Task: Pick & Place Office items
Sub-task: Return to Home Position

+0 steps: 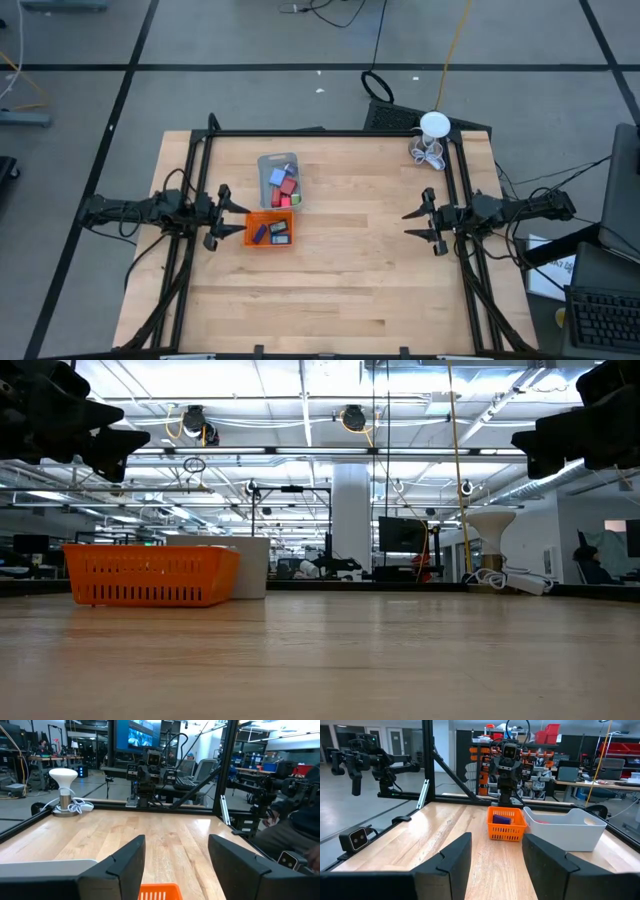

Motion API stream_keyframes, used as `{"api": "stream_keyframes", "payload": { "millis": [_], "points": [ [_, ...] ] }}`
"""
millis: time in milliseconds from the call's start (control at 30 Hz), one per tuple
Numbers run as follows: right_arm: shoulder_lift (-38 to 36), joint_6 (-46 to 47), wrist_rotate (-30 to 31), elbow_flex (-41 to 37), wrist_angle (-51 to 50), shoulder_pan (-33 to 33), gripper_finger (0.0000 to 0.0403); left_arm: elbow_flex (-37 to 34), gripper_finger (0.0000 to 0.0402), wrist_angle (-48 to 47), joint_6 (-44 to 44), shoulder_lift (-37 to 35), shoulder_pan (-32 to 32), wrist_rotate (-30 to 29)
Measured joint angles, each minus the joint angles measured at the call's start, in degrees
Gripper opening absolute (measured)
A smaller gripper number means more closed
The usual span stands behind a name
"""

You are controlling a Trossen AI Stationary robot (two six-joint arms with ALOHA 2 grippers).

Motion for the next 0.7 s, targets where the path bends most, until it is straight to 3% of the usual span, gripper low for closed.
{"api": "stream_keyframes", "payload": {
  "millis": [700],
  "points": [
    [0.0,0.0,0.0,0.0,0.0,0.0,0.0165,0.0,0.0181,0.0,0.0,0.0,0.0,0.0]
  ]
}}
